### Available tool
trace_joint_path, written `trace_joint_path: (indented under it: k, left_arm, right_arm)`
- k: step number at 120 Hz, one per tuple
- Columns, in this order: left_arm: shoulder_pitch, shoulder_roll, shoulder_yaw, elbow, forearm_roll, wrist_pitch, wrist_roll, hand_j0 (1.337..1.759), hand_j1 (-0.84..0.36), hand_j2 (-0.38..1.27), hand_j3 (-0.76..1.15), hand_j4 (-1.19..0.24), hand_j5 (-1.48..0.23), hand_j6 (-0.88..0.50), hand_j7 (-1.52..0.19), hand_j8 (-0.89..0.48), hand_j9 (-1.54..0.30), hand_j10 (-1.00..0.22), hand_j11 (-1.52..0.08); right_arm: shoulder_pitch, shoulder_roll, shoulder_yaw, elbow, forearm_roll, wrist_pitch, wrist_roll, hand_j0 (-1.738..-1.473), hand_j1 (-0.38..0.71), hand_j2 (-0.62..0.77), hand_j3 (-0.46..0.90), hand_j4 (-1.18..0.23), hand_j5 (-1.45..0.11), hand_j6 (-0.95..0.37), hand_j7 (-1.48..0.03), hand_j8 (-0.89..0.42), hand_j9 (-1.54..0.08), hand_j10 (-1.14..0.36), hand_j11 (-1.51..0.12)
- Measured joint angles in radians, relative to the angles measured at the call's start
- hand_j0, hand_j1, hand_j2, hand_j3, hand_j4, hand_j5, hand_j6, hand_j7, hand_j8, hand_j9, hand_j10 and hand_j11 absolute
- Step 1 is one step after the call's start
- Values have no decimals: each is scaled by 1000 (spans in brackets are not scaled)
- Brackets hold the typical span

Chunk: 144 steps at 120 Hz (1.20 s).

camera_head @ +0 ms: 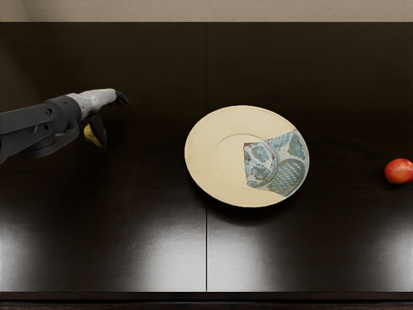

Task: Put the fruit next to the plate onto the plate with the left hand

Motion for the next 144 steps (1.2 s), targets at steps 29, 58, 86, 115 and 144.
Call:
trace_joint_path:
  k: [29,58,86,115,144]
  left_arm:
    - [21,-2,15,8,9,13,0,1658,18,58,0,-281,-361,-282,-361,-282,-361,-280,-361]
    - [22,-3,24,31,3,7,1,1658,-23,65,0,-315,-405,-316,-405,-315,-405,-314,-405]
    - [21,-26,42,72,8,12,1,1658,-70,73,0,-354,-457,-355,-457,-355,-457,-354,-456]
    - [22,-29,58,93,11,12,0,1658,-150,120,0,-391,-511,-391,-511,-390,-511,-389,-512]
    - [21,-29,62,95,11,7,1,1658,-223,91,0,-421,-551,-421,-552,-420,-553,-419,-554]
  right_arm:
    - [0,0,0,0,0,0,0,-1658,-314,-6,0,-29,-38,-29,-38,-29,-38,-29,-38]
    - [0,0,0,0,0,0,0,-1658,-314,-6,0,-29,-38,-29,-38,-29,-38,-29,-38]
    - [0,0,0,0,0,0,0,-1658,-314,-6,0,-29,-38,-29,-38,-29,-38,-29,-38]
    - [0,0,-1,0,-1,0,0,-1658,-314,-6,0,-29,-38,-29,-38,-29,-38,-29,-38]
    - [1,0,-1,0,-1,0,0,-1658,-314,-6,0,-29,-38,-29,-38,-29,-38,-29,-38]
